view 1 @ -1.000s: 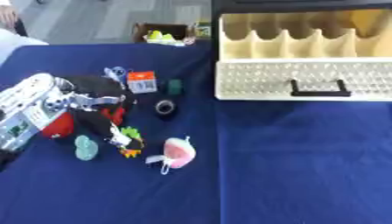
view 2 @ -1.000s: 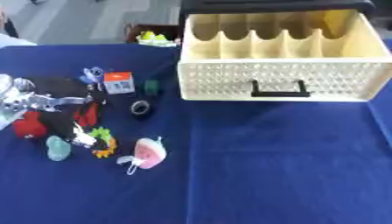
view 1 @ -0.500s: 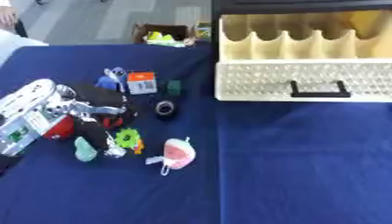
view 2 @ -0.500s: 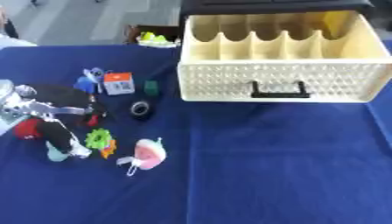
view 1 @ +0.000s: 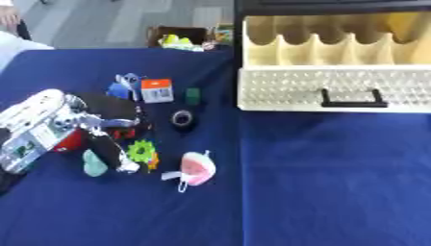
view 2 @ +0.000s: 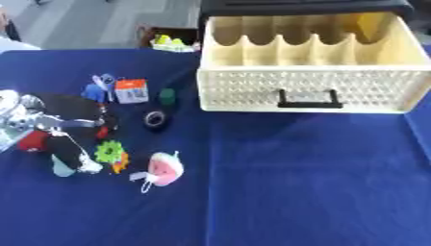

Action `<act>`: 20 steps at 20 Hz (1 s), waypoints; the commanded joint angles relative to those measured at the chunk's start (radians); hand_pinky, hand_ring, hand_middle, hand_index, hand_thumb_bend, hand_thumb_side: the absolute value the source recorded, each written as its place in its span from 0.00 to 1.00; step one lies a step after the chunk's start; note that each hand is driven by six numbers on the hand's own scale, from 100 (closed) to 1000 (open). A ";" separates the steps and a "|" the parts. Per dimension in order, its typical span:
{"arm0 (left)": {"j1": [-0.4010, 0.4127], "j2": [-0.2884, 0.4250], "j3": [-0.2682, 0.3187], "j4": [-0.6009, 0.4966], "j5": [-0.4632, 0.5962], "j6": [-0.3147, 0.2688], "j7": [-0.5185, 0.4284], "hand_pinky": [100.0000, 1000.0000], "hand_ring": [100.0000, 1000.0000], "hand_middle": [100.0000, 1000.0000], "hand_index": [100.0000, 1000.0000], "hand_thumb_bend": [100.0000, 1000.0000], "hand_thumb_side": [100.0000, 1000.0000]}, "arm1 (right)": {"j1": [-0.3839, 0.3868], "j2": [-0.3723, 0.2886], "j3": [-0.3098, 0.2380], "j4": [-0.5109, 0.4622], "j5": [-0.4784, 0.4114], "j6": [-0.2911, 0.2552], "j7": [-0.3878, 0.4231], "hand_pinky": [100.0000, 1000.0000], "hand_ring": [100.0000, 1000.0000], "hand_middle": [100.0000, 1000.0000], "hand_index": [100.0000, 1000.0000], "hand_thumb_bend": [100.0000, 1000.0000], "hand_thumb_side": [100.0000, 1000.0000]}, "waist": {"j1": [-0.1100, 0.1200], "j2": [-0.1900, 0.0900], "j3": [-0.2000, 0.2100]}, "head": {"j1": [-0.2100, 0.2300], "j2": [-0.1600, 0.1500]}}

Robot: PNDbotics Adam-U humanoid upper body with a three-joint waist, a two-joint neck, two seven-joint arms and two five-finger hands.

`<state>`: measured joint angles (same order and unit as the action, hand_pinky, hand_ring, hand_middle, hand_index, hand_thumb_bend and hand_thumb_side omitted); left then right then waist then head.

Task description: Pick up objects from table and place into drawer.

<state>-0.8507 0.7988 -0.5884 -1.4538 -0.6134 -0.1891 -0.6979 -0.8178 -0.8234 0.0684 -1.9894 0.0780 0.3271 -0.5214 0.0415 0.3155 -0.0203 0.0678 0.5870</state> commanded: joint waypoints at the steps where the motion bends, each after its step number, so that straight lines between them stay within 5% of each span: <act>1: -0.006 0.009 0.006 0.005 -0.013 -0.002 0.020 0.24 0.42 0.54 0.84 0.31 0.58 | -0.011 -0.021 -0.016 -0.011 -0.008 0.000 -0.007 0.51 0.33 0.25 0.65 0.00 1.00 | -0.003 -0.017 -0.002 | 0.003 -0.008; 8: 0.003 -0.002 -0.001 0.018 -0.016 -0.008 0.034 0.17 0.39 0.54 0.82 0.31 0.57 | -0.012 -0.018 -0.019 -0.011 -0.012 -0.001 -0.013 0.51 0.33 0.25 0.65 0.00 1.00 | -0.007 -0.015 -0.002 | 0.006 -0.008; 20: 0.017 -0.012 -0.002 0.029 -0.047 -0.015 0.085 0.18 0.43 0.57 0.79 0.25 0.44 | -0.014 -0.015 -0.021 -0.011 -0.020 0.000 -0.020 0.51 0.33 0.25 0.65 0.00 1.00 | -0.012 -0.013 -0.003 | 0.007 -0.012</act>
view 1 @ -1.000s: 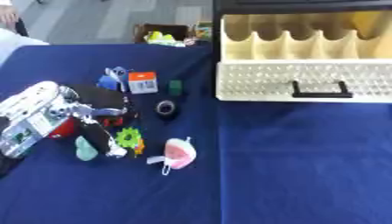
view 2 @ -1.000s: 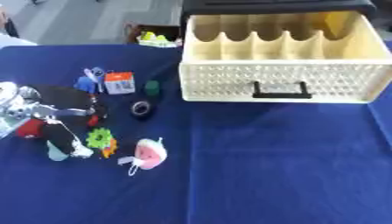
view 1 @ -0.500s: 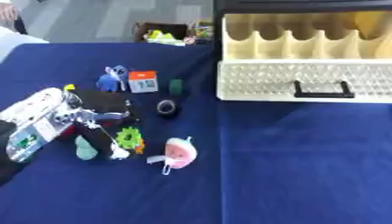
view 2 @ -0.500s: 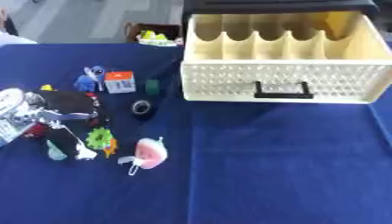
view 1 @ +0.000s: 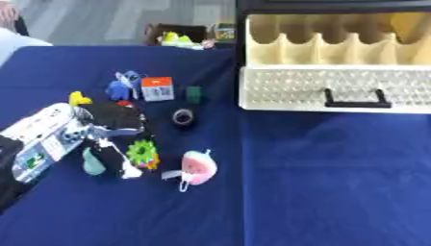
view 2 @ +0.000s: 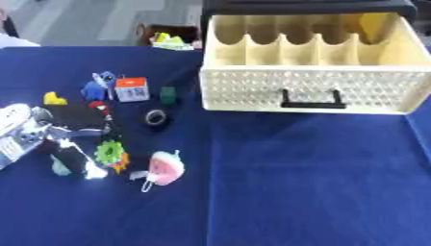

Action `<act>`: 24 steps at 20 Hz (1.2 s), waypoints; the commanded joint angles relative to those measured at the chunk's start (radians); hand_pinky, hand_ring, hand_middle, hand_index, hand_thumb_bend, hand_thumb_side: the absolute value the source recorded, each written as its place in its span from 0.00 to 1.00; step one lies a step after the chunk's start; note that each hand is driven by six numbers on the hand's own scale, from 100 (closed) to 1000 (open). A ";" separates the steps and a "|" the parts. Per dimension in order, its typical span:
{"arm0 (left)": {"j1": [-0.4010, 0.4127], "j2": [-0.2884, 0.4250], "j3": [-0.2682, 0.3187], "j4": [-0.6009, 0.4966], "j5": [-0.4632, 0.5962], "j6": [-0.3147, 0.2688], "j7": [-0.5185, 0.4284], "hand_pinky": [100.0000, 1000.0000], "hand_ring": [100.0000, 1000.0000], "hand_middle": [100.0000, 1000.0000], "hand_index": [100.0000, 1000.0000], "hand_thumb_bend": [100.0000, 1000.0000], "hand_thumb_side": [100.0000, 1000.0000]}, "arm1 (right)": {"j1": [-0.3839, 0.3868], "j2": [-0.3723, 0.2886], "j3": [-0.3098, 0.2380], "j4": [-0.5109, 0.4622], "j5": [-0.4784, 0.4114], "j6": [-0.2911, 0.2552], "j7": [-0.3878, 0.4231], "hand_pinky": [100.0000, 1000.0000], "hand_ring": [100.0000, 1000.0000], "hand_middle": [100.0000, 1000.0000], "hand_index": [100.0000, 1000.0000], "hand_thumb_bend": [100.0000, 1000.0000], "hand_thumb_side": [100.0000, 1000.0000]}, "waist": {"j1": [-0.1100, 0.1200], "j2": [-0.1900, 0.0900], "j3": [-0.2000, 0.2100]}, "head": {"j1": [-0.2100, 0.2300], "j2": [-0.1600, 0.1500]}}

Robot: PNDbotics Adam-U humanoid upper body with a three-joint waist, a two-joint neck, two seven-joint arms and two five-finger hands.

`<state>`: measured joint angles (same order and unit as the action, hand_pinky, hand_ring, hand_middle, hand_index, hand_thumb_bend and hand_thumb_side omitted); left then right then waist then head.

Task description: Pick up objects from table and place into drawer.

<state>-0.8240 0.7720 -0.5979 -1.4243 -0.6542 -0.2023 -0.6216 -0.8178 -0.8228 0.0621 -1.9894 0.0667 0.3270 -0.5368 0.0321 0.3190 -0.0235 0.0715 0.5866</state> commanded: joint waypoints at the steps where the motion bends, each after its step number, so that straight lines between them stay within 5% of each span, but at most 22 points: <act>1: -0.009 0.015 0.008 0.001 -0.006 -0.002 0.009 0.17 0.43 0.58 0.79 0.24 0.43 | -0.015 -0.016 -0.015 -0.011 -0.010 -0.001 -0.005 0.51 0.33 0.25 0.65 0.00 1.00 | -0.003 -0.017 0.000 | 0.003 -0.012; 16: -0.007 0.012 0.014 0.013 0.032 0.037 0.040 0.08 0.43 0.59 0.72 0.02 0.27 | -0.018 -0.012 -0.016 -0.011 -0.021 -0.004 -0.013 0.50 0.33 0.25 0.64 0.00 1.00 | -0.003 -0.015 -0.001 | 0.002 -0.019; 24: -0.001 0.011 0.017 0.028 0.041 0.061 0.057 0.06 0.44 0.60 0.64 0.00 0.22 | -0.018 -0.010 -0.017 -0.011 -0.026 -0.005 -0.017 0.50 0.33 0.25 0.63 0.00 1.00 | -0.004 -0.019 -0.003 | 0.001 -0.021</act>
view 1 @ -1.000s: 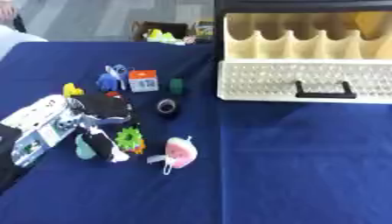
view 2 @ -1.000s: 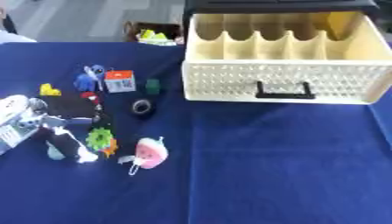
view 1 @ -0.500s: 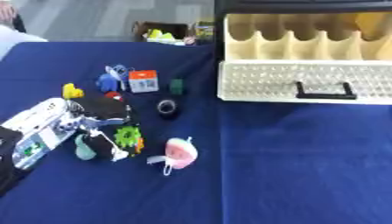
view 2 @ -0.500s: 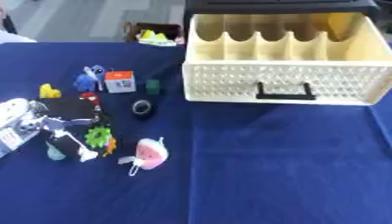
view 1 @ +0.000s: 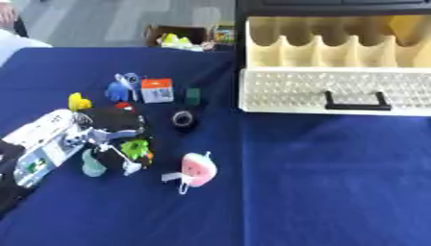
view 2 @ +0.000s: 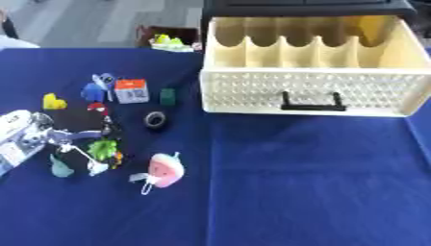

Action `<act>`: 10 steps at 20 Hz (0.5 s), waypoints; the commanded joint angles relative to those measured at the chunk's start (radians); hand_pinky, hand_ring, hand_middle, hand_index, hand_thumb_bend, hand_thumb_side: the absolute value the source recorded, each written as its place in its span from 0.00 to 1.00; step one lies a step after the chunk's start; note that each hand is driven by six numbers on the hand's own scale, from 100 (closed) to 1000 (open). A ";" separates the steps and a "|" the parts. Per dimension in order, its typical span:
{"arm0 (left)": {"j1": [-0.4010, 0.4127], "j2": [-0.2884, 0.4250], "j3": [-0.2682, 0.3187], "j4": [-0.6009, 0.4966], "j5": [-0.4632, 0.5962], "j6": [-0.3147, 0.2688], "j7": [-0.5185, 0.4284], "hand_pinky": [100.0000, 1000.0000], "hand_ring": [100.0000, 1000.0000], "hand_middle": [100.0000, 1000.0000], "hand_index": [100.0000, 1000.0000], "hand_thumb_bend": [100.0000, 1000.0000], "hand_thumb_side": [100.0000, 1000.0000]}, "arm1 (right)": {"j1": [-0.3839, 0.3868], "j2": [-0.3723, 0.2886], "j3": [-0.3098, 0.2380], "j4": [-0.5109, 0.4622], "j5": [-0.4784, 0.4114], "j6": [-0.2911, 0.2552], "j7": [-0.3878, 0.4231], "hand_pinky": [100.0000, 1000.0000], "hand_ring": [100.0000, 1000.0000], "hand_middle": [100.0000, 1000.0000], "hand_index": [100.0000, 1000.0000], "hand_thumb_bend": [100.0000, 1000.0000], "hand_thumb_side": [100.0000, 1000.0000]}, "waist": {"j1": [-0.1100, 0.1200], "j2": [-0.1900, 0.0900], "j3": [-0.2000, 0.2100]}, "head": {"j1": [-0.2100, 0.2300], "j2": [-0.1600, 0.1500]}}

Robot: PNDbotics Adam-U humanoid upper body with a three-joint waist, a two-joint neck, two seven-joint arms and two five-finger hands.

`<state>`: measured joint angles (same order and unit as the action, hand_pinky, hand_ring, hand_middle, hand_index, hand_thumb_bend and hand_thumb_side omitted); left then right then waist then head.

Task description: Pick up objects from table and place into drawer.

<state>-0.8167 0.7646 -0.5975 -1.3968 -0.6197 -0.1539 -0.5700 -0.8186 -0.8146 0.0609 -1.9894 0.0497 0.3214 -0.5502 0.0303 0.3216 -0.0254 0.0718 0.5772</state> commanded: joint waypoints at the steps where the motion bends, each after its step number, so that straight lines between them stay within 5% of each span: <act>1: -0.007 0.018 0.018 0.003 0.010 0.020 0.008 0.06 0.44 0.61 0.64 0.00 0.22 | -0.018 -0.018 -0.016 -0.011 -0.009 0.001 -0.004 0.50 0.33 0.25 0.63 0.00 1.00 | -0.002 -0.022 -0.001 | 0.001 -0.012; 10: -0.003 0.019 0.022 0.001 0.025 0.044 0.021 0.09 0.46 0.58 0.58 0.02 0.22 | -0.018 -0.016 -0.016 -0.011 -0.013 0.004 -0.007 0.50 0.33 0.25 0.62 0.00 1.00 | -0.002 -0.023 -0.001 | 0.000 -0.013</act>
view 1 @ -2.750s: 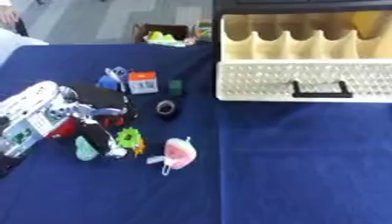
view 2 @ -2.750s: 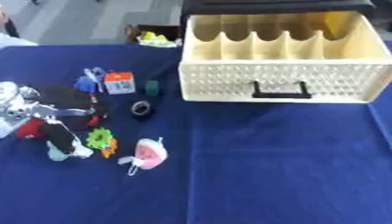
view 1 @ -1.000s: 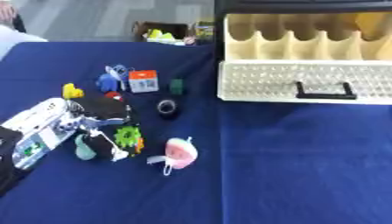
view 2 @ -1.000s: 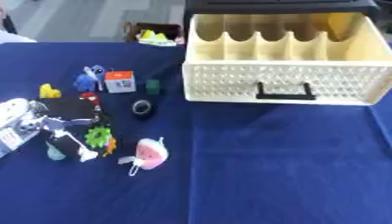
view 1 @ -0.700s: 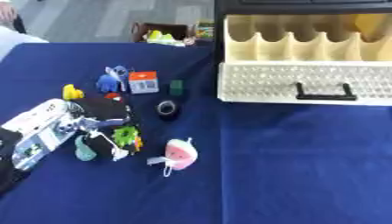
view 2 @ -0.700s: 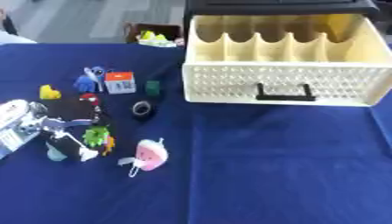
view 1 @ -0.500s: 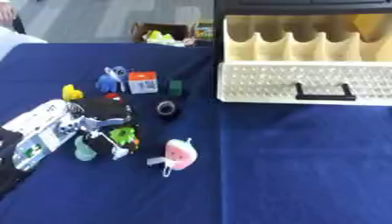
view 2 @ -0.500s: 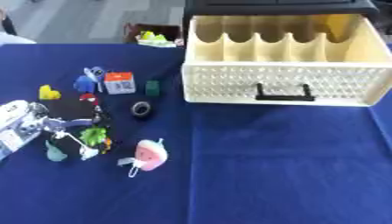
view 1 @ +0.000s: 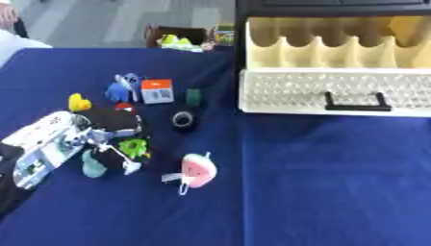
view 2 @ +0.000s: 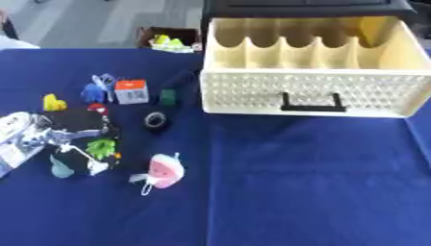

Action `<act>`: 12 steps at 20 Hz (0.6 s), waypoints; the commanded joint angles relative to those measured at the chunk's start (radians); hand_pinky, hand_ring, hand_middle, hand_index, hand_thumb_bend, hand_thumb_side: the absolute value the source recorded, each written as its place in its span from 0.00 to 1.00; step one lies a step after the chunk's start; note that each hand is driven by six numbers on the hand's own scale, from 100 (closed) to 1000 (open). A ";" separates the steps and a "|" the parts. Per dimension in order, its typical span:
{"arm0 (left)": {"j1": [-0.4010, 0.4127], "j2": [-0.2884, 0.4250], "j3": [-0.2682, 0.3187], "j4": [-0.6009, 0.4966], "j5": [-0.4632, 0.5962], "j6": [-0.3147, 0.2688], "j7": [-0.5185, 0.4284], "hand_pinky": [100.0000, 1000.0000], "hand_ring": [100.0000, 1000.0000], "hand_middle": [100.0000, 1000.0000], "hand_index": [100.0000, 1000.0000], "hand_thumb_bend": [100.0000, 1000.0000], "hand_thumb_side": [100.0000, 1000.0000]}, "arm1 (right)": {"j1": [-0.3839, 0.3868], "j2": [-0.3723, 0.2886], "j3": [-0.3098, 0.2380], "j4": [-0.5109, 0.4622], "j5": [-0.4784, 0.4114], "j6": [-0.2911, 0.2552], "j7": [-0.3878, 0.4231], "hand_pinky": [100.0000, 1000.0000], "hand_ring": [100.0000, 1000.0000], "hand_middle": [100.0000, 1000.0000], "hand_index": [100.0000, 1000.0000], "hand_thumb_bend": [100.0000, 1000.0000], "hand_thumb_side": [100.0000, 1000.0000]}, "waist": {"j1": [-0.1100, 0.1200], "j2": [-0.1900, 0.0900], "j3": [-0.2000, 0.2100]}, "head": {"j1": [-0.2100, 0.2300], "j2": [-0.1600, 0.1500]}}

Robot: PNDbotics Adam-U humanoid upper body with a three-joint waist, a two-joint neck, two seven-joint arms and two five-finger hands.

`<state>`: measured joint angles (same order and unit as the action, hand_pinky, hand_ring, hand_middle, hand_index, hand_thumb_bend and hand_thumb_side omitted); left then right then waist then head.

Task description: Pick up objects from table and place into drawer.

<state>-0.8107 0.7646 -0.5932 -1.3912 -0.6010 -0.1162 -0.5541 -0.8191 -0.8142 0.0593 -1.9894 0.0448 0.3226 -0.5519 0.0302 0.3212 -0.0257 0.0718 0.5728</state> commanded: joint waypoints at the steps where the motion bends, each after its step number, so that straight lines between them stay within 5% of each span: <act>1: -0.008 0.020 0.018 -0.005 0.008 0.008 0.007 0.12 0.47 0.59 0.57 0.03 0.22 | -0.018 -0.017 -0.015 -0.011 -0.009 0.003 -0.006 0.50 0.33 0.25 0.62 0.00 1.00 | -0.002 -0.023 -0.001 | 0.000 -0.009; 12: -0.016 0.029 0.033 -0.035 0.034 0.042 0.013 0.21 0.47 0.58 0.52 0.03 0.19 | -0.019 -0.015 -0.013 -0.011 -0.019 0.005 -0.008 0.50 0.33 0.24 0.61 0.00 1.00 | 0.001 -0.028 0.003 | 0.000 -0.007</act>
<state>-0.8093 0.7647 -0.5806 -1.4086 -0.5720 -0.0785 -0.5429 -0.8219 -0.8133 0.0587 -1.9894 0.0323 0.3260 -0.5553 0.0321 0.3186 -0.0241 0.0716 0.5703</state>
